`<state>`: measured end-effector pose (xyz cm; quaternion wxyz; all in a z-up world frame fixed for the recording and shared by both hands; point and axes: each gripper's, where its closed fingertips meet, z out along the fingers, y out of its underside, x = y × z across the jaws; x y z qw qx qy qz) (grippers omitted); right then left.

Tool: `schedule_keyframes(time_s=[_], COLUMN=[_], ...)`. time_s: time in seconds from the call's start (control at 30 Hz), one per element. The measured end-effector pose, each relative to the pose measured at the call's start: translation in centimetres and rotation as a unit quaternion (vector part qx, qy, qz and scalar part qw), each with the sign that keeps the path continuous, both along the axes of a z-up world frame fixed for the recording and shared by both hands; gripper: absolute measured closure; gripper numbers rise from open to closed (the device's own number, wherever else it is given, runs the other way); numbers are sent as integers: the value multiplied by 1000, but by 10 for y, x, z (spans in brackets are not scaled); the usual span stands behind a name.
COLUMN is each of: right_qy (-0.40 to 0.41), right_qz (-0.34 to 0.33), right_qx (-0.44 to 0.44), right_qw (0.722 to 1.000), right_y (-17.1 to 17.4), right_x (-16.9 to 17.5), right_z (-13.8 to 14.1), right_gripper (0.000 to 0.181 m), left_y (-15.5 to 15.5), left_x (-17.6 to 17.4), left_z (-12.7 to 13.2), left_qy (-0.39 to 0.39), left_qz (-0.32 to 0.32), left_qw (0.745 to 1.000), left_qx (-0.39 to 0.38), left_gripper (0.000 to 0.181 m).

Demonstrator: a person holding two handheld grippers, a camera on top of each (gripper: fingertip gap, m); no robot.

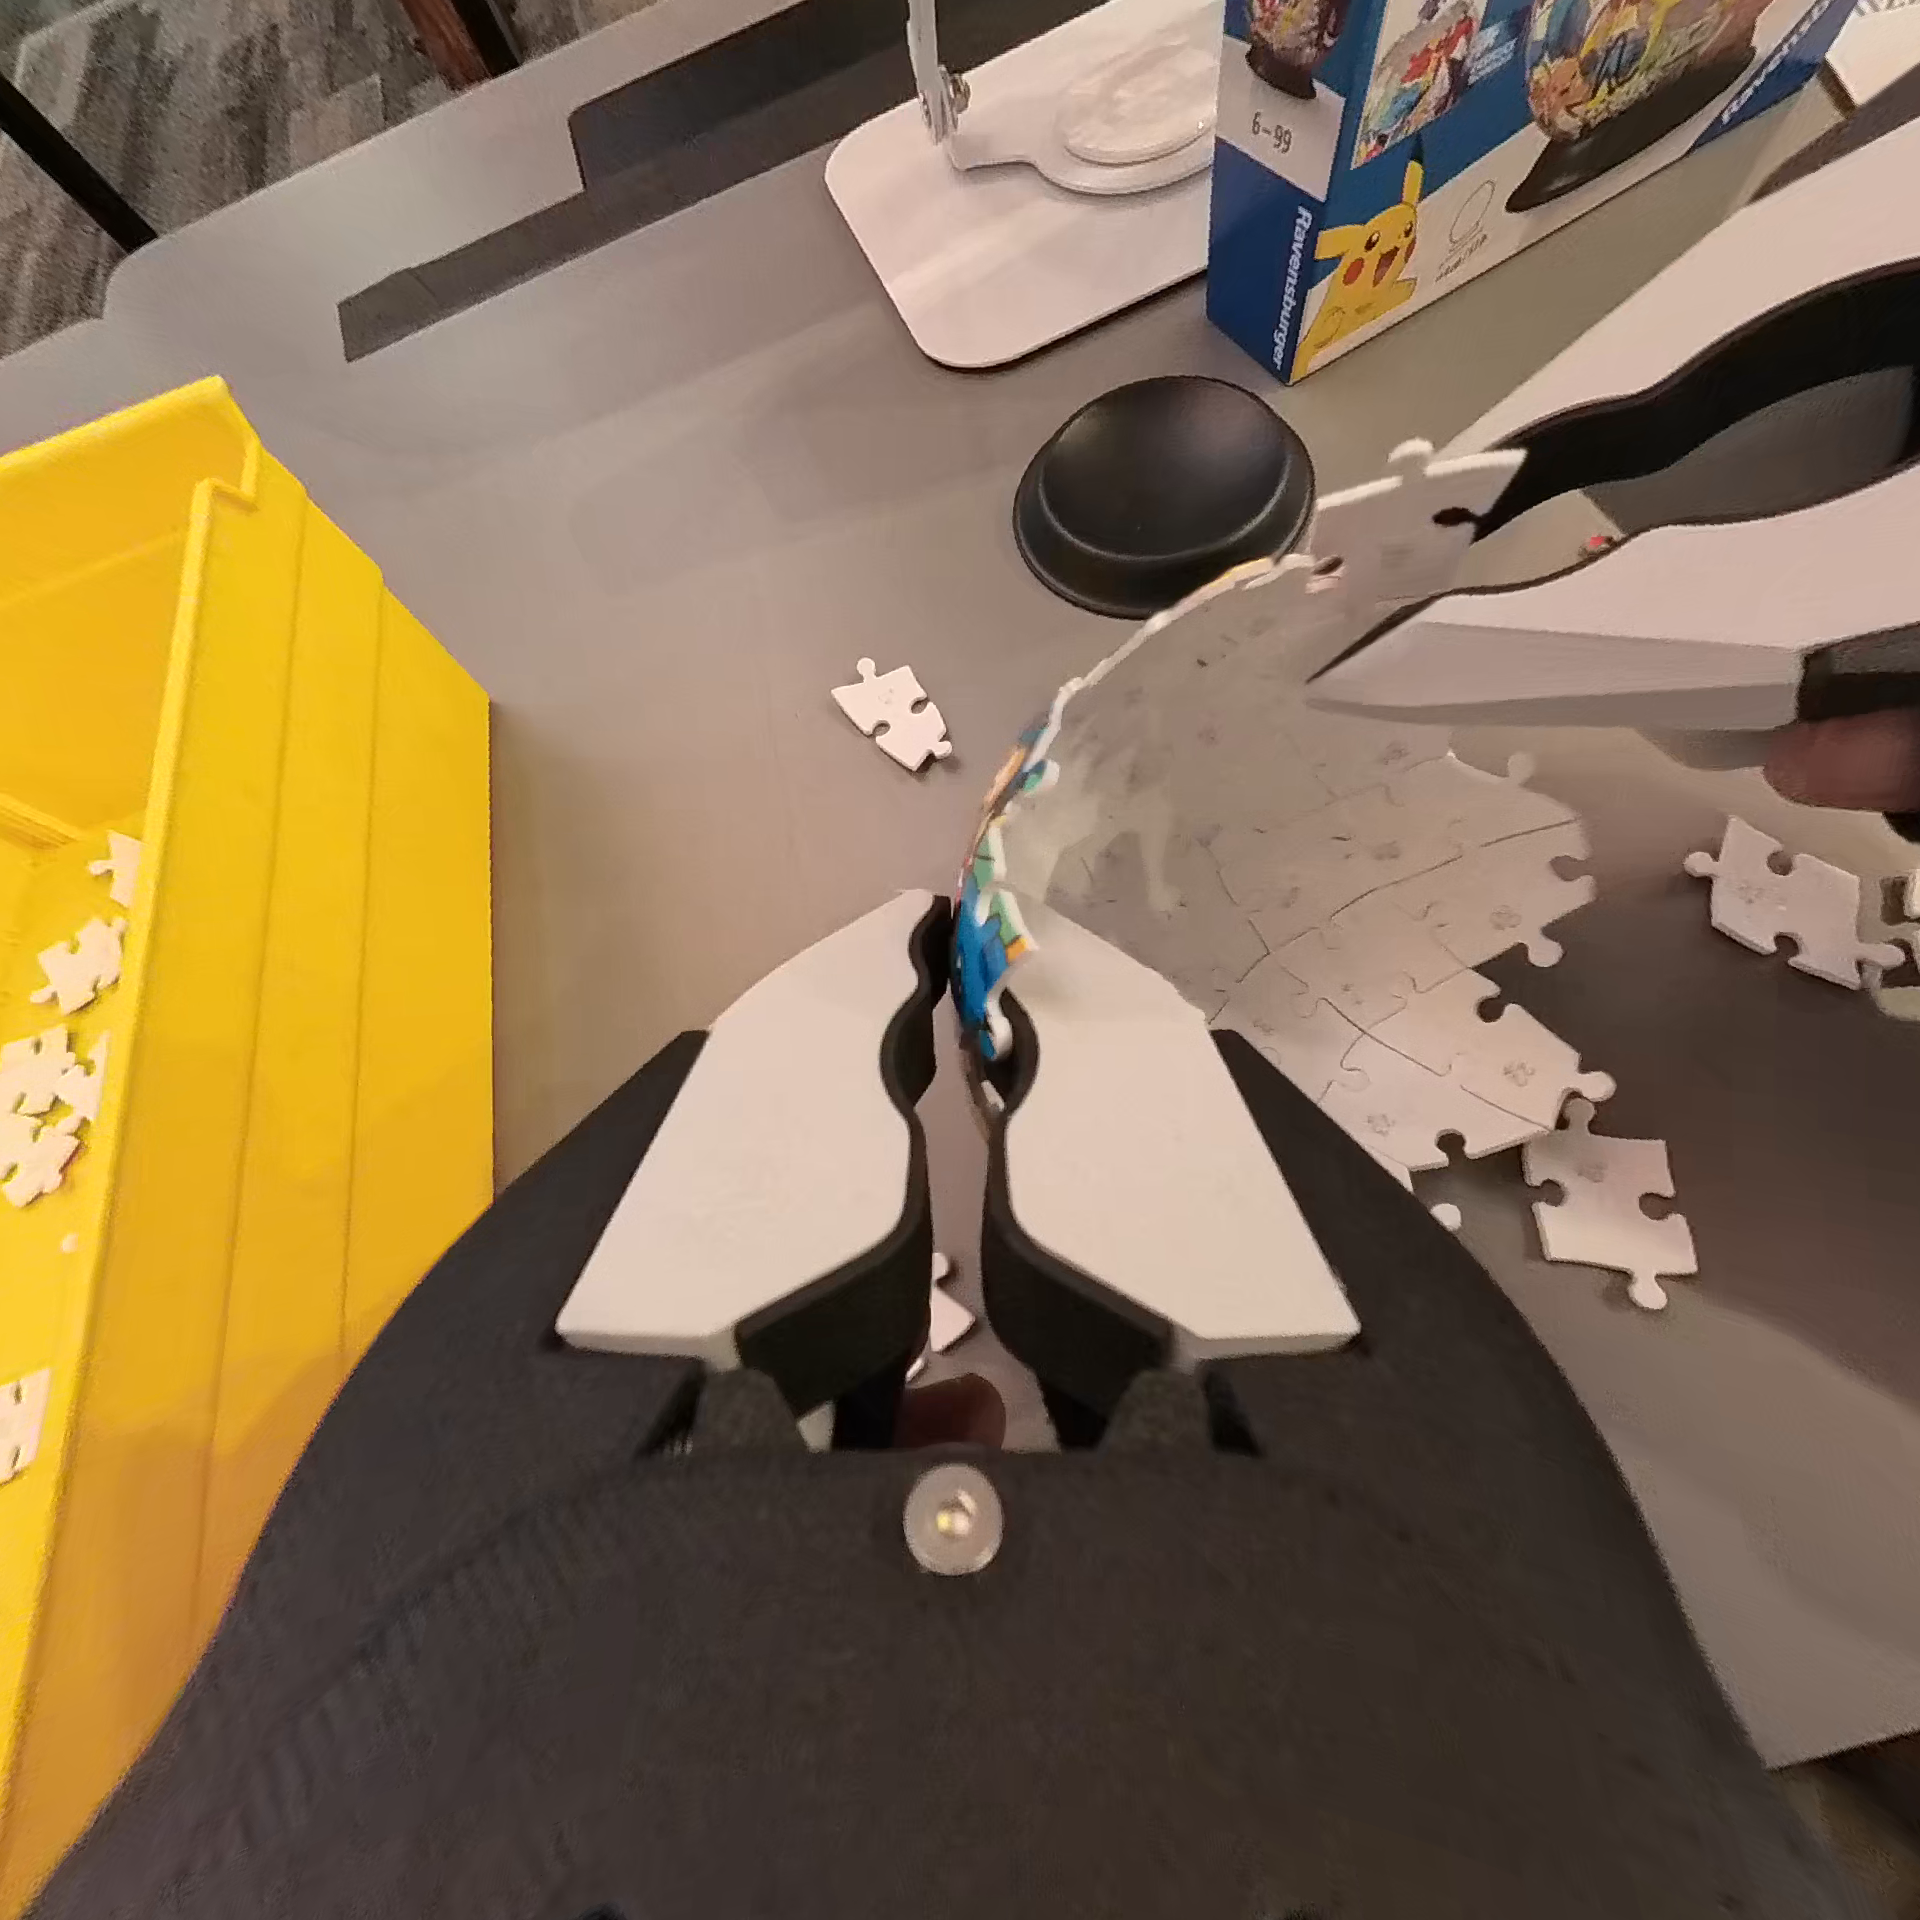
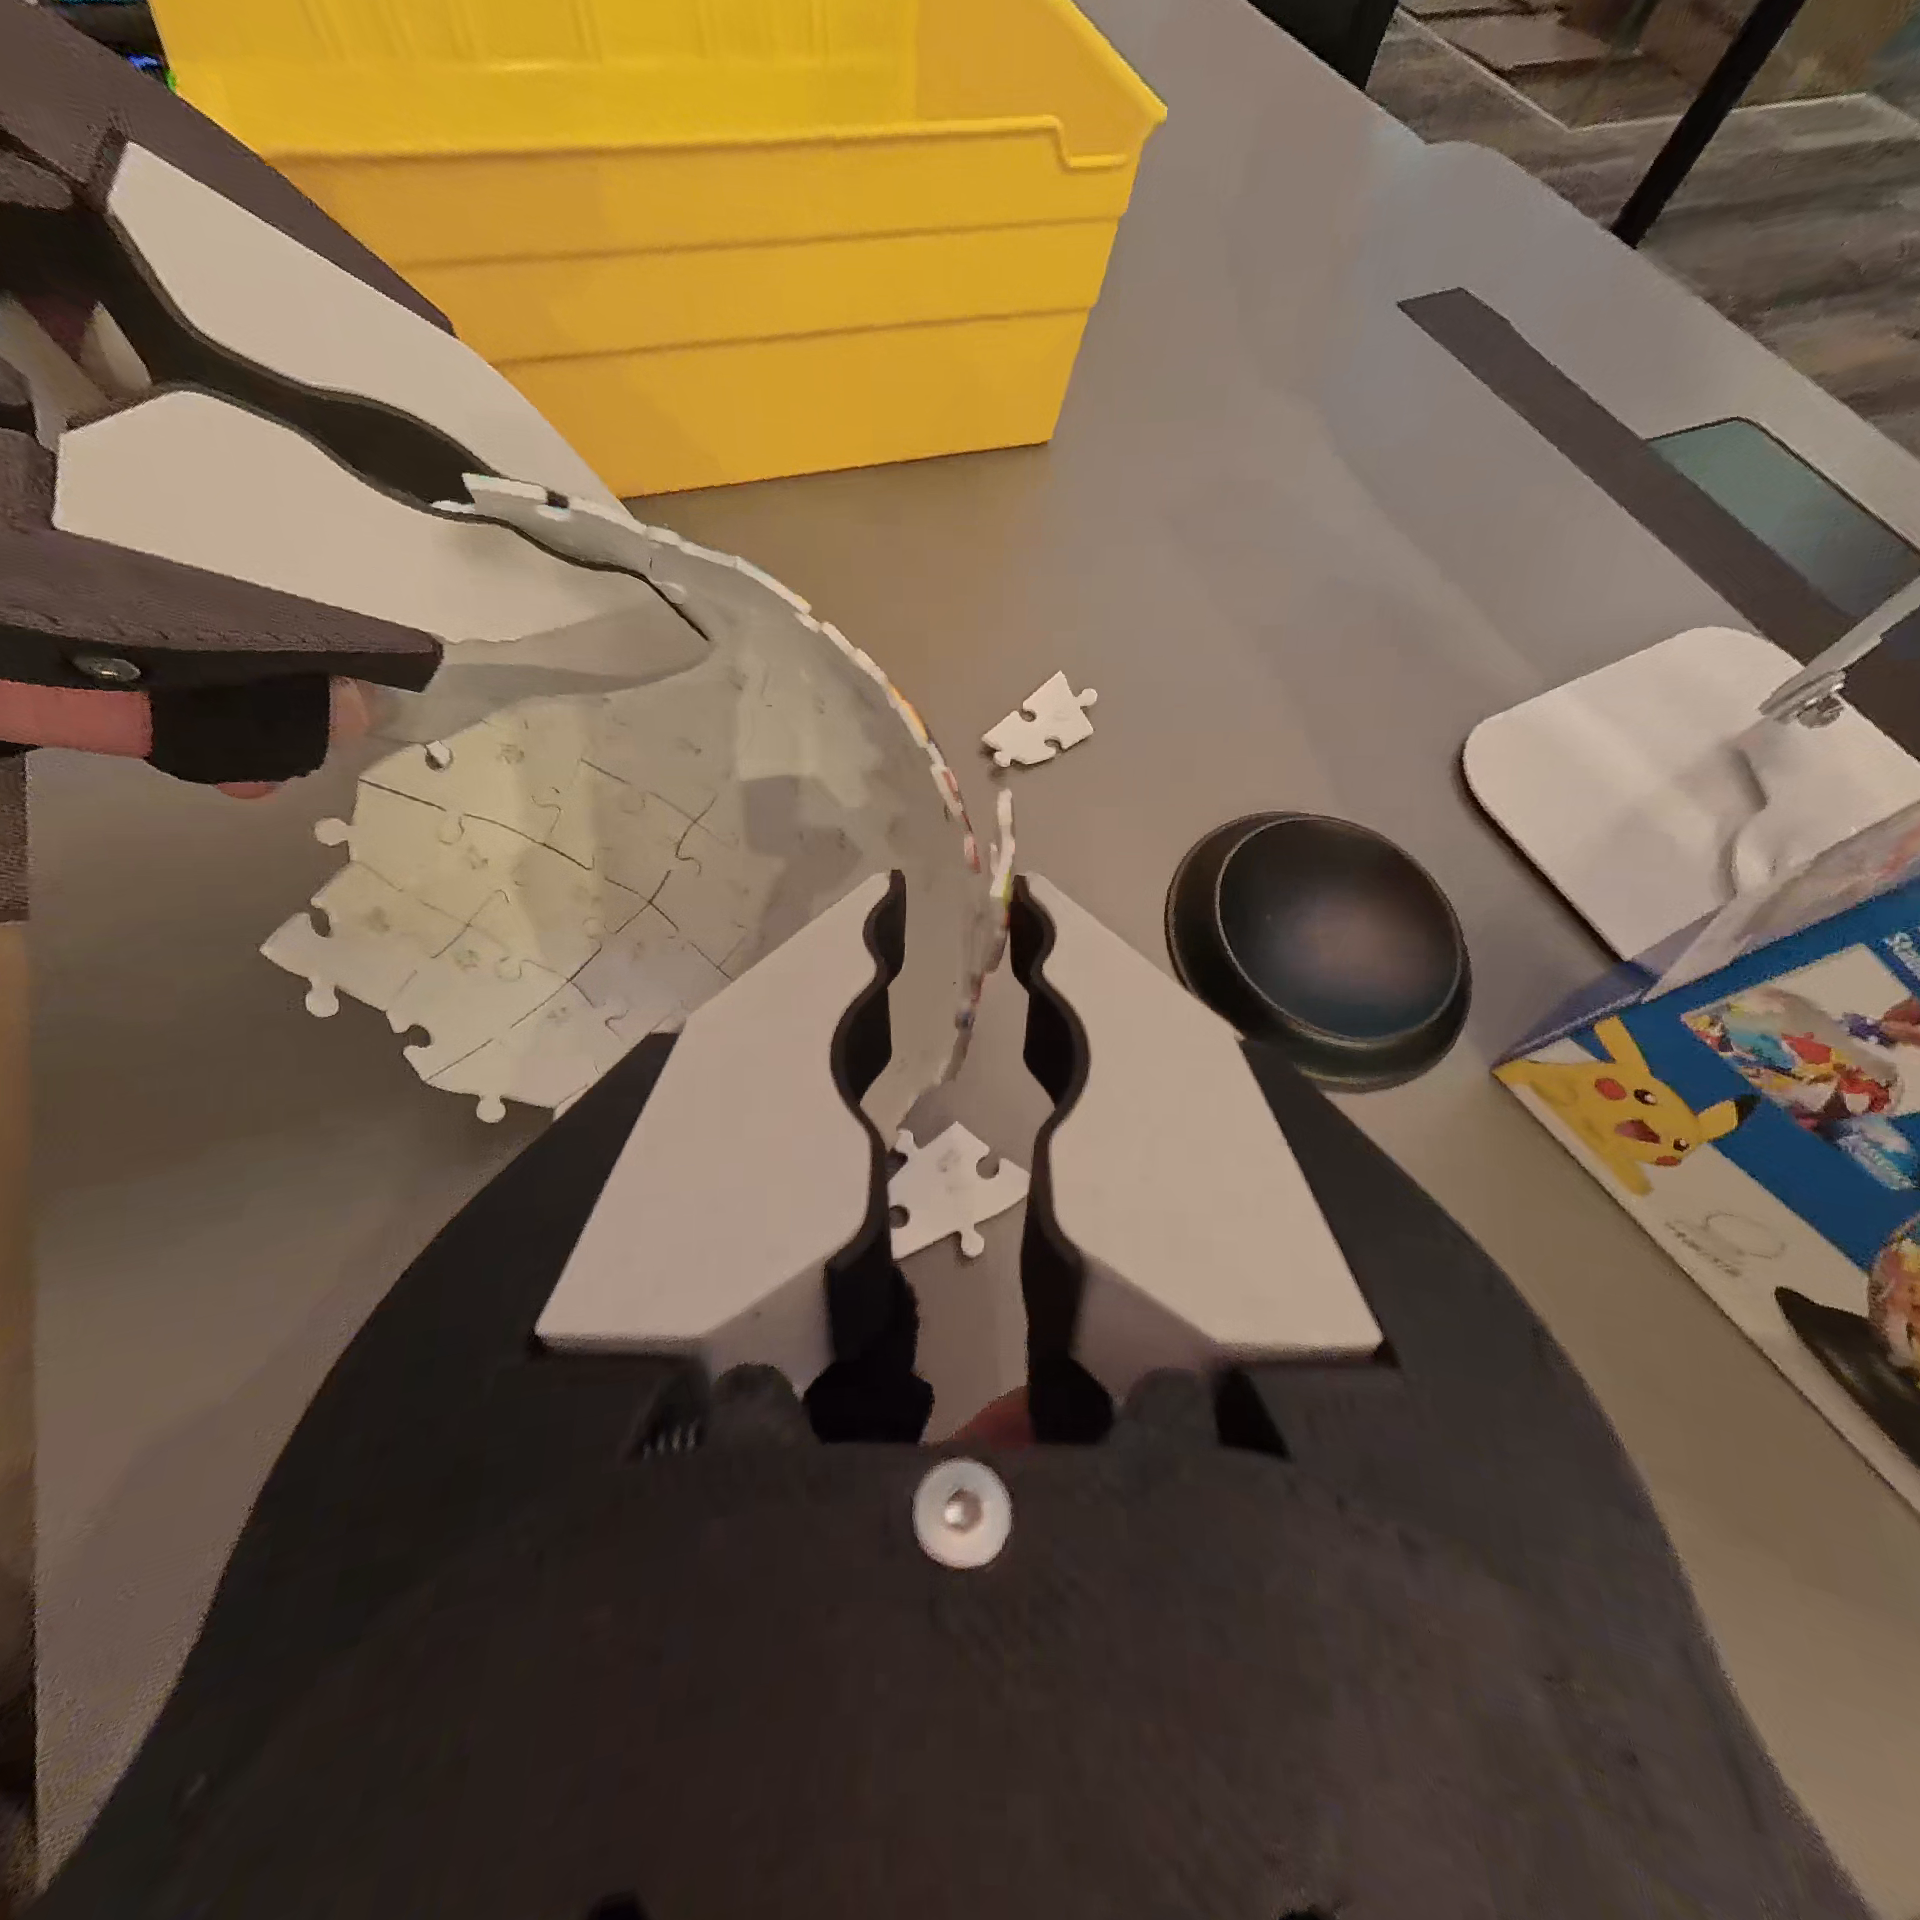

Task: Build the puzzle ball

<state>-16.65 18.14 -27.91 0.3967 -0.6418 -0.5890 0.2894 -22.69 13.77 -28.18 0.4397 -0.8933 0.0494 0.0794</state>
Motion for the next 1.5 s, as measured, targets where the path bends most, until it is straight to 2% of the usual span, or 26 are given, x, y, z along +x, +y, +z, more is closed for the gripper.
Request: schedule_keyframes(time_s=[0.17,0.3,0.67,1.1,1.3,1.5], right_qy=[-3,-3,16,3,-12,0], right_qz=[14,25,41,34,40,42], right_qx=[16,27,2,63,81,67], right_qw=[1000,999,999,997,996,997], right_y=[5,5,7,9,9,8], right_x=[-4,-6,-6,-8,-8,-5], right_z=[0,0,-1,-2,-3,2], right_gripper=[176,180,180,180,173,172], left_y=[1,2,4,6,6,6], left_x=[0,-1,-2,-2,-3,-5], left_z=[-1,-2,-2,-3,-3,-1], left_qy=[-2,-8,-13,-13,-15,-14], left_qz=[-3,-4,-6,-5,-3,0], left_qw=[1000,1000,1000,1000,1000,1000], left_qx=[-3,-7,-9,-8,-8,-1], left_gripper=[177,177,177,177,177,174])
